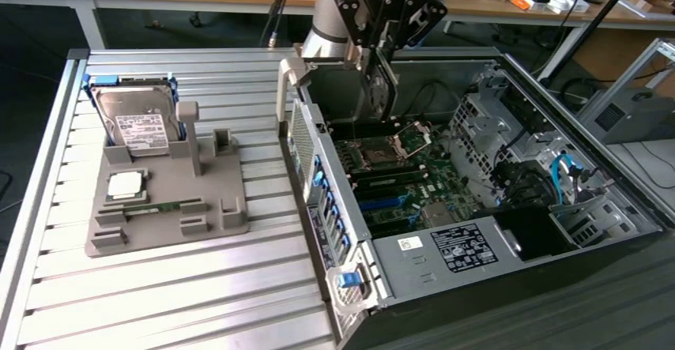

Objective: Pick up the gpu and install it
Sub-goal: 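Pick up the gpu and move the gpu toward the slot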

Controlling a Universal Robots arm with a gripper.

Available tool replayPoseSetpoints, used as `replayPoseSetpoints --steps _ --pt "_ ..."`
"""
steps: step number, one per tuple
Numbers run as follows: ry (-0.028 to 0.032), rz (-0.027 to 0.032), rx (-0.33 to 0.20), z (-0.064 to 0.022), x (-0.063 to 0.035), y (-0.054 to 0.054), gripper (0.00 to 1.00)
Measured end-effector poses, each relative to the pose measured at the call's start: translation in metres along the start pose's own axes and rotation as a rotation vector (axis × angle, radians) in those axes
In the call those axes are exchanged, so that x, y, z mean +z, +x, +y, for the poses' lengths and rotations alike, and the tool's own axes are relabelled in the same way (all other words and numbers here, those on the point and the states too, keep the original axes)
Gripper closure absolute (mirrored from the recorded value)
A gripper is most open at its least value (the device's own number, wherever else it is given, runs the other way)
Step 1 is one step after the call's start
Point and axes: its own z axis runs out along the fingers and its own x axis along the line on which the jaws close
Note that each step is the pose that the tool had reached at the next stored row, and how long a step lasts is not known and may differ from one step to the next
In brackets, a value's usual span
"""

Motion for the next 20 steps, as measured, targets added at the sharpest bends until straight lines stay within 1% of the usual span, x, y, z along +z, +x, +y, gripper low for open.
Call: replayPoseSetpoints --steps 20 --pt "-0.0001 0.0000 0.000 0.0005 0.0010 -0.012 0.73"
